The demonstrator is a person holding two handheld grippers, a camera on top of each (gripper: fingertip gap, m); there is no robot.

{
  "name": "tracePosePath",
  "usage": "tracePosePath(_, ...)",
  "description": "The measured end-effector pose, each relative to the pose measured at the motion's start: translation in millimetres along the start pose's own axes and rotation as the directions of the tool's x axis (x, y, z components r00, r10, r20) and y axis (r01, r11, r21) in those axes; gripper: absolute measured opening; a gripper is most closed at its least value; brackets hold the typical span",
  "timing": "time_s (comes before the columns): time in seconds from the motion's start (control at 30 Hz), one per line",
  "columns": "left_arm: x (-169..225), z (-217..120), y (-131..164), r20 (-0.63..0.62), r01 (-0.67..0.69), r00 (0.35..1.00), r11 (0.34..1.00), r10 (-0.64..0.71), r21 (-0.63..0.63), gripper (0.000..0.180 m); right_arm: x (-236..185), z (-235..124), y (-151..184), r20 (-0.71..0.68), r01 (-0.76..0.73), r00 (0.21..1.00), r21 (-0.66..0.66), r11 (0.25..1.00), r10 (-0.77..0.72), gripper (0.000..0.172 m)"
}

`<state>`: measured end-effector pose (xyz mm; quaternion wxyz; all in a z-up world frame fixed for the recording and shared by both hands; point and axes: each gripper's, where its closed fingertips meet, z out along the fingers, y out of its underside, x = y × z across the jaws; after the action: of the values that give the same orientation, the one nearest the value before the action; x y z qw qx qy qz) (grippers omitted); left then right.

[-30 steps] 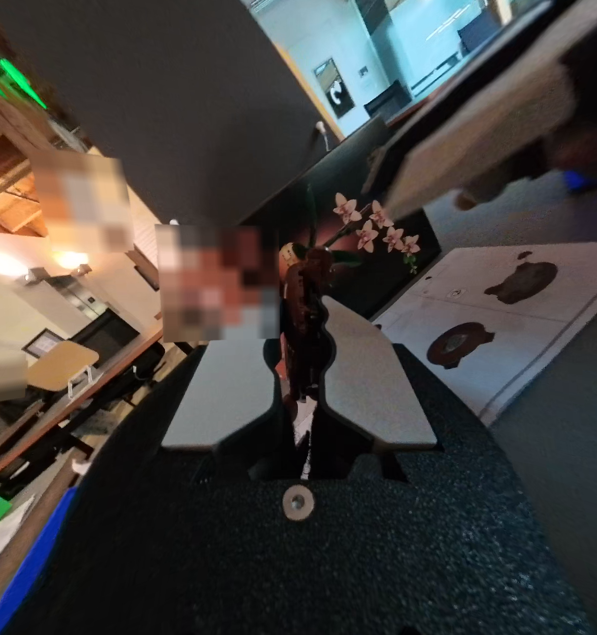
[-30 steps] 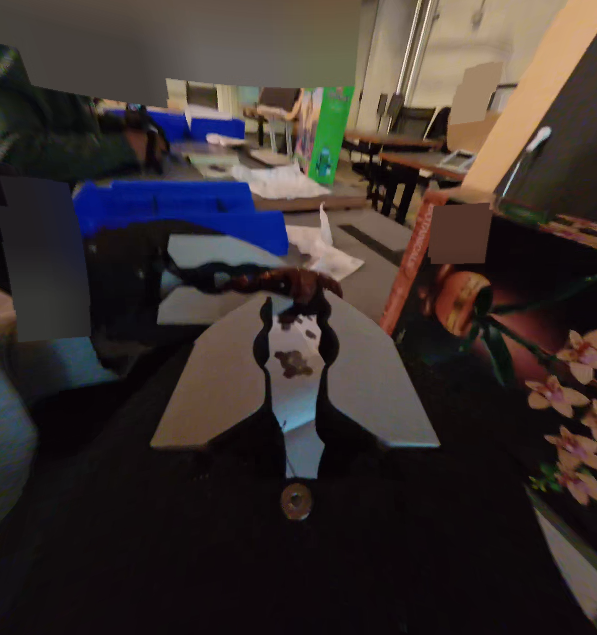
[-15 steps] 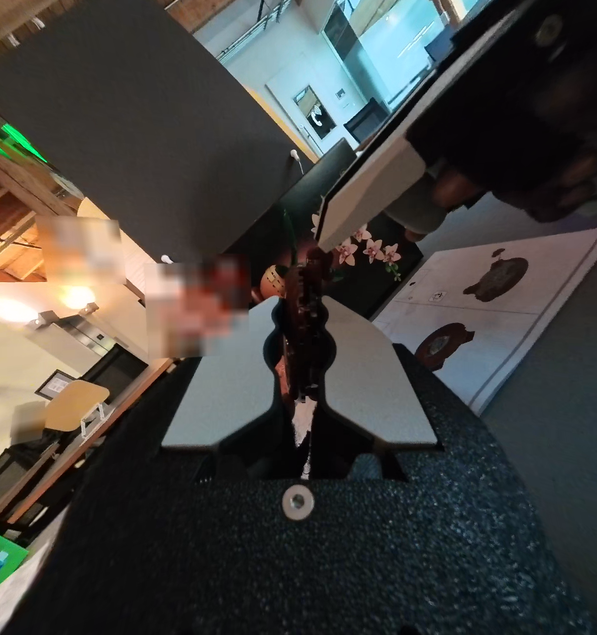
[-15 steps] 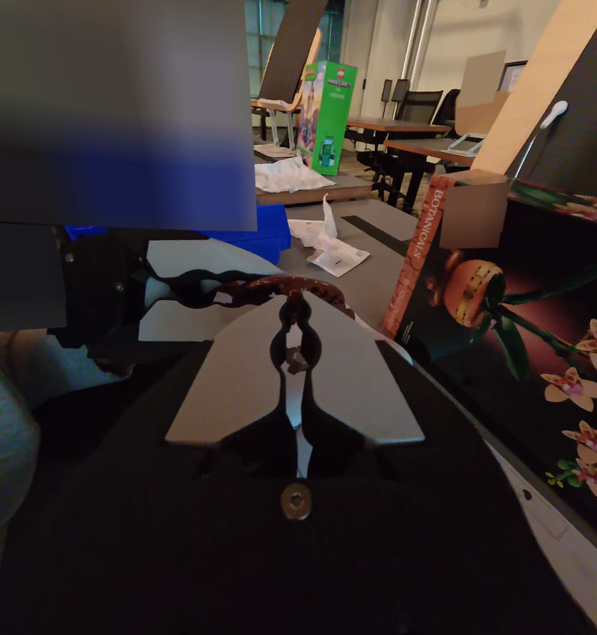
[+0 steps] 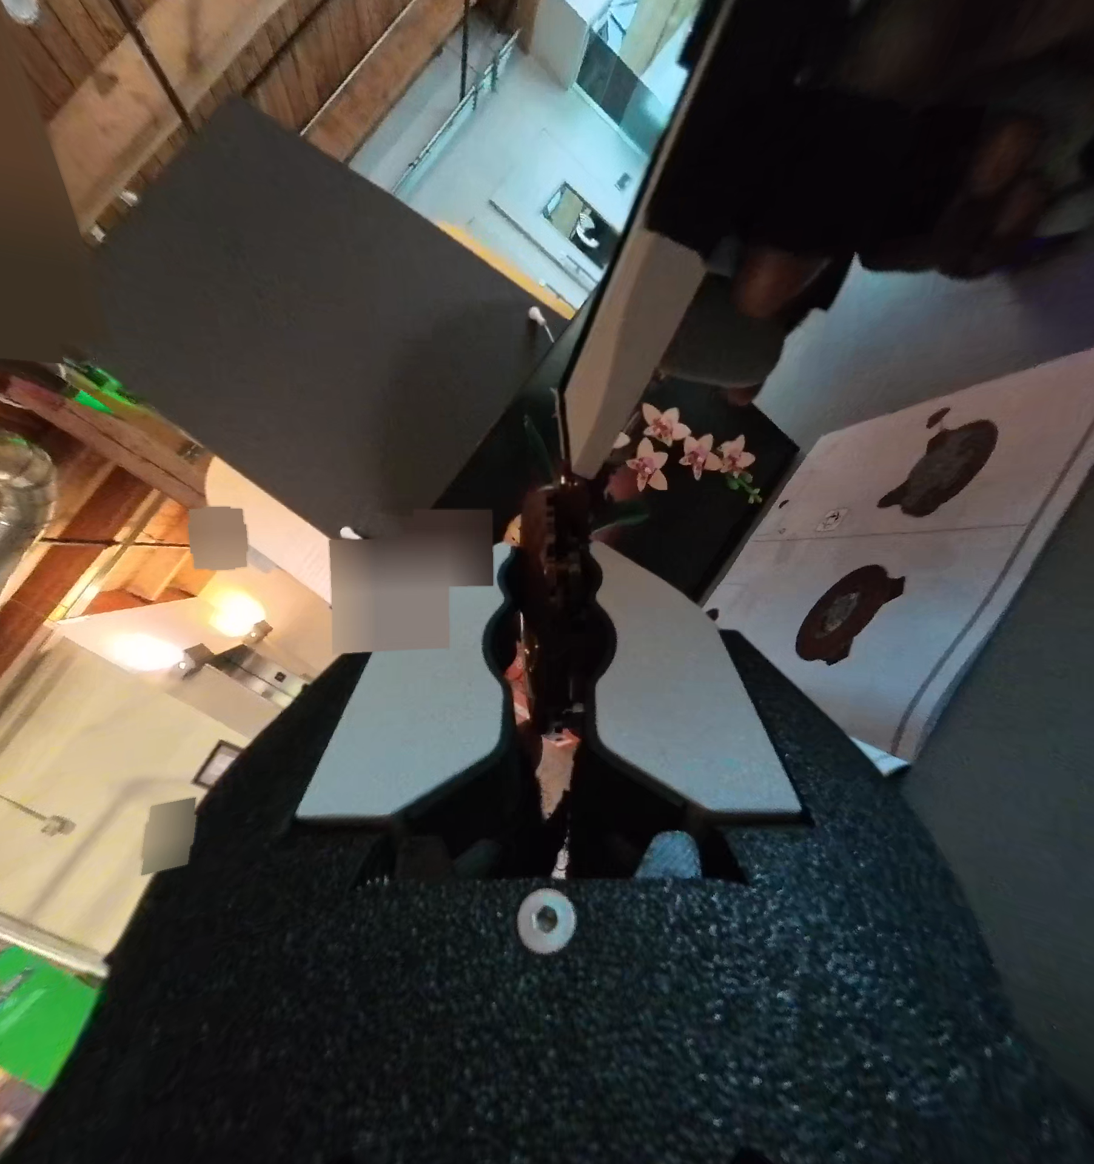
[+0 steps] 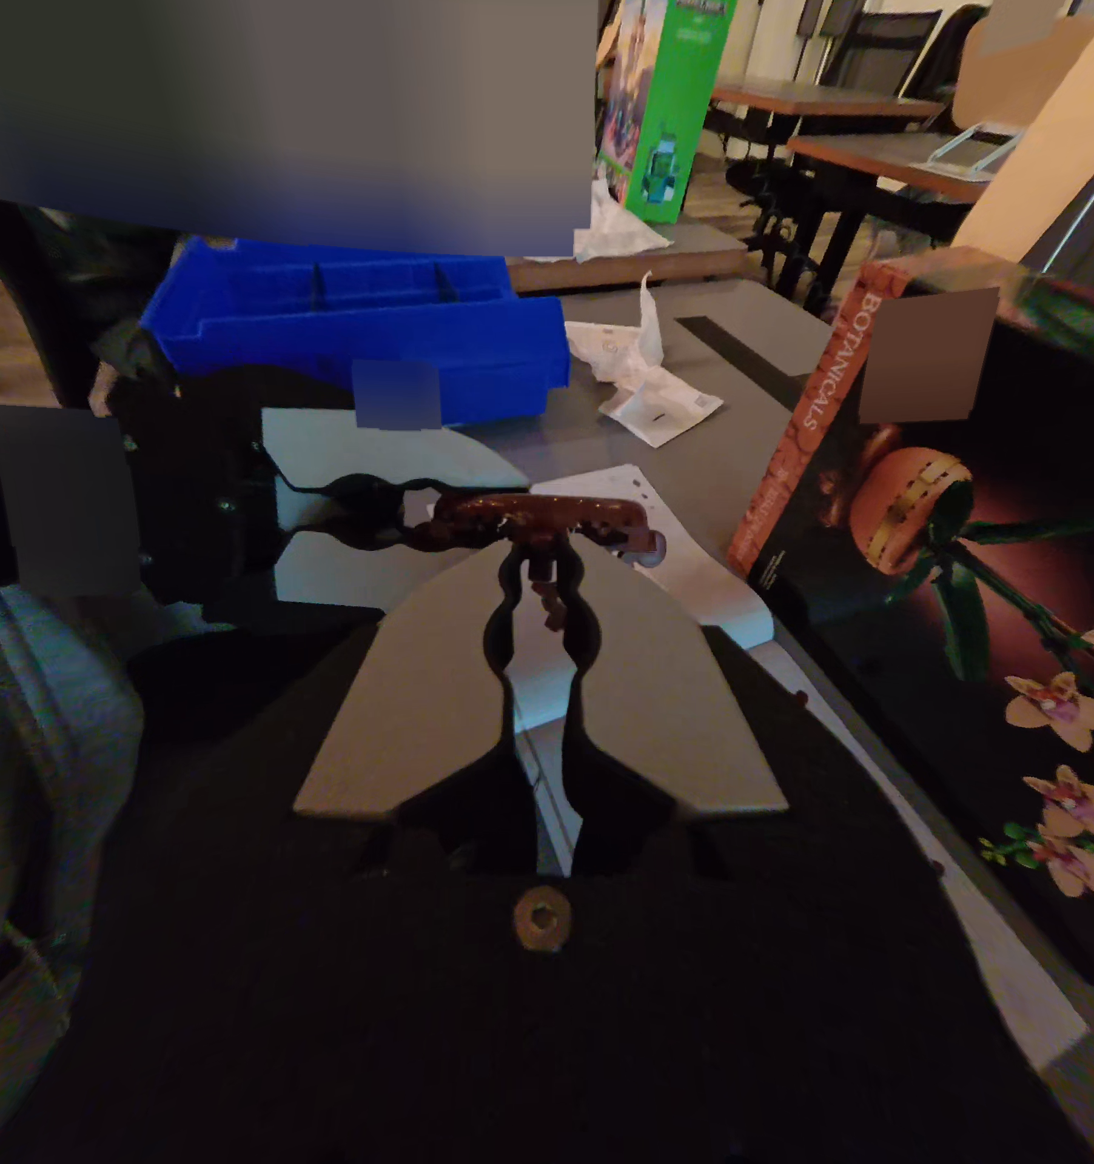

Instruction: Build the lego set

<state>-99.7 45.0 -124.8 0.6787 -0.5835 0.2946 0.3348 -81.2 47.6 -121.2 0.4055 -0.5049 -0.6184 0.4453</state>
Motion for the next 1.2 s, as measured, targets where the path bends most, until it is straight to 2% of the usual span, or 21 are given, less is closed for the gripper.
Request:
tracePosePath(0.37,6,-4,-10,-0.009,-0.073,0.997,0.996,0.074,0.053,0.016,-6,-9,4,0.03,0.126,0.992,-0.106,0.986,-0.123,0.006)
tracePosePath(0.6,5,-3,-12,0.002,-0.085,0.996,0.994,0.085,0.064,0.016,-4,-12,1,0.018,0.114,0.993,-0.077,0.991,-0.113,0.007)
tracePosePath(0.67,1,-3,-15,0.033,-0.107,0.994,0.99,0.105,0.088,0.016,5,-15,-3,0.0,-0.028,1.0,-0.021,0.999,0.028,0.039)
tracePosePath(0.7,-1,-3,-15,0.042,-0.123,0.992,0.988,0.12,0.091,0.016,8,-17,-4,0.022,-0.136,0.991,0.016,0.991,0.135,0.045)
tracePosePath(0.77,0,-3,-13,0.04,-0.152,0.988,0.985,0.149,0.087,0.017,13,-19,-5,0.111,-0.397,0.915,0.087,0.914,0.387,0.06)
tracePosePath(0.87,4,-5,-20,0.038,-0.245,0.969,0.962,0.242,0.122,0.016,8,-16,-1,0.325,-0.723,0.667,0.065,0.688,0.671,0.06)
tracePosePath(0.93,7,-4,-22,0.042,-0.349,0.937,0.927,0.347,0.138,0.017,2,-10,2,0.425,-0.84,0.483,-0.02,0.542,0.765,0.059)
tracePosePath(1.03,14,-4,-21,0.034,-0.475,0.878,0.863,0.477,0.174,0.017,-9,-5,5,0.504,-0.898,0.298,-0.14,0.418,0.81,0.049)
tracePosePath(1.07,15,-4,-20,0.032,-0.507,0.86,0.844,0.51,0.177,0.017,-11,-4,6,0.513,-0.903,0.27,-0.159,0.399,0.815,0.043)
tracePosePath(1.2,25,-5,-18,0.013,-0.58,0.806,0.786,0.592,0.215,0.017,-16,2,11,0.515,-0.906,0.252,-0.17,0.386,0.819,0.029)
